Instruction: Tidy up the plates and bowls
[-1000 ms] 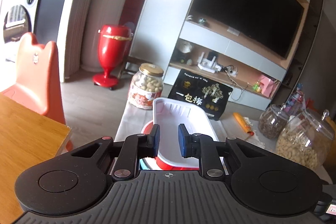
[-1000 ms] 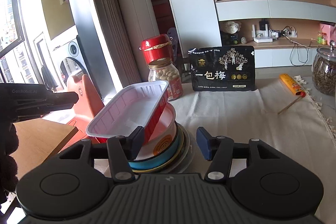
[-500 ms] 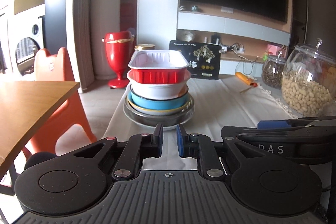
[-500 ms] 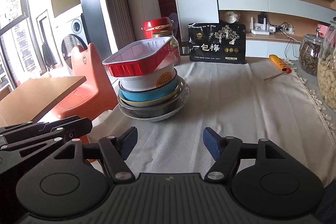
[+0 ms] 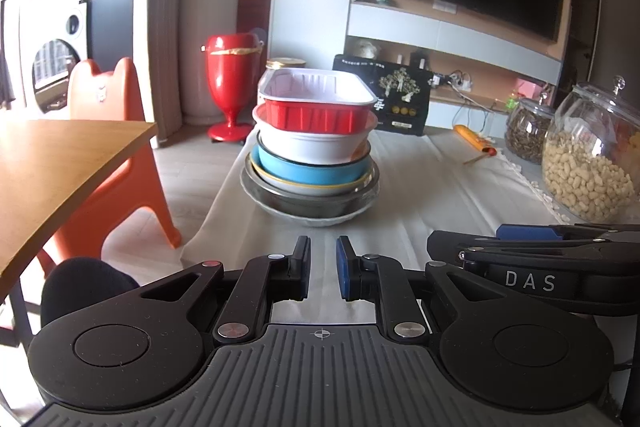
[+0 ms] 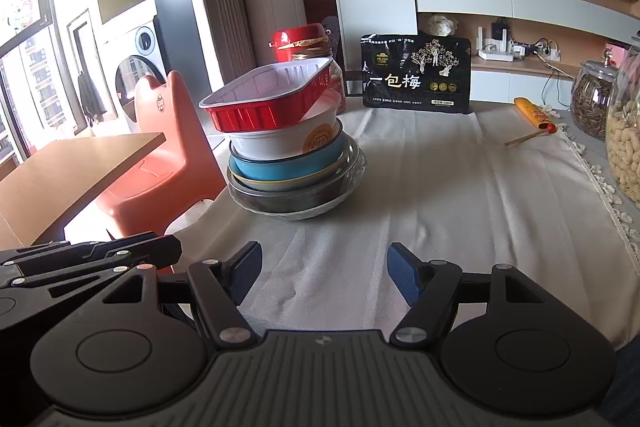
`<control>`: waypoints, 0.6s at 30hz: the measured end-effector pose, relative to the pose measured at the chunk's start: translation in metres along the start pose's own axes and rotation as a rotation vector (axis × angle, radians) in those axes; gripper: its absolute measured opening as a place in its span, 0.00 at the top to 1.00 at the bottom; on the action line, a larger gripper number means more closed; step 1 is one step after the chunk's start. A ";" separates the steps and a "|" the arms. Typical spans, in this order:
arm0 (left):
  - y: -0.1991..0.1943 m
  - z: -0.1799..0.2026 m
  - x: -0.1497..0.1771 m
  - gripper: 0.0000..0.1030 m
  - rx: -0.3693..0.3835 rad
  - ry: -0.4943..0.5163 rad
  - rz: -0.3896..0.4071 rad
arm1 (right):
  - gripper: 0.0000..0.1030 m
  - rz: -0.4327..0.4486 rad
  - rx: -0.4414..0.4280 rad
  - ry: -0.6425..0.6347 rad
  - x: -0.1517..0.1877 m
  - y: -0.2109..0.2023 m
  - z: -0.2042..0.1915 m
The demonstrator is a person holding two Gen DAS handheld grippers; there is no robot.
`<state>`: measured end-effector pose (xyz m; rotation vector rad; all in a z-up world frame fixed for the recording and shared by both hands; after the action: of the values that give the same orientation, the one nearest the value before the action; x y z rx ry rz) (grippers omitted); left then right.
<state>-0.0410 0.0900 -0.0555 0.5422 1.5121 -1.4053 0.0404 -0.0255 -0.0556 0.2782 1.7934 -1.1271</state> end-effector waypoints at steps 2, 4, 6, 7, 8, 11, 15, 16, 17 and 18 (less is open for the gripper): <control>0.001 0.000 0.000 0.84 0.001 -0.001 -0.001 | 0.32 -0.002 -0.001 -0.003 0.000 0.000 -0.001; 0.000 0.000 0.000 0.84 0.001 -0.002 -0.001 | 0.32 -0.005 -0.002 -0.005 0.000 0.002 -0.001; 0.000 -0.001 0.000 0.84 0.000 -0.001 -0.002 | 0.32 -0.006 -0.002 -0.007 0.000 0.002 -0.002; 0.000 -0.001 0.000 0.84 0.000 -0.001 -0.002 | 0.32 -0.005 -0.002 -0.008 0.000 0.002 -0.002; 0.000 -0.001 0.000 0.84 0.001 -0.002 -0.002 | 0.32 -0.005 -0.002 -0.009 0.000 0.001 -0.002; 0.001 -0.001 0.002 0.84 0.001 -0.004 -0.009 | 0.32 -0.003 -0.002 -0.010 0.000 0.001 -0.002; 0.001 -0.001 0.003 0.84 0.000 -0.005 -0.019 | 0.32 -0.005 -0.002 -0.011 0.001 0.001 -0.002; 0.001 -0.001 0.003 0.84 0.000 -0.005 -0.022 | 0.32 -0.006 -0.003 -0.011 0.000 0.001 -0.002; 0.001 -0.001 0.003 0.84 0.001 -0.006 -0.025 | 0.32 -0.006 -0.003 -0.011 0.000 0.001 -0.002; 0.001 -0.001 0.004 0.84 0.001 -0.006 -0.028 | 0.32 -0.007 -0.003 -0.010 0.000 0.001 -0.002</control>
<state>-0.0421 0.0904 -0.0597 0.5184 1.5196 -1.4277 0.0394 -0.0236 -0.0561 0.2638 1.7882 -1.1282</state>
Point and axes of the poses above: each gripper's, at about its wrist camera, not at the fingertips, and y roughly the way its jaws point, z to its right, x to its underside, the point moved 7 cm from there along y, roughly the way its jaws point, and after that the axes turned 5 degrees about x, right-handed, at the moved point
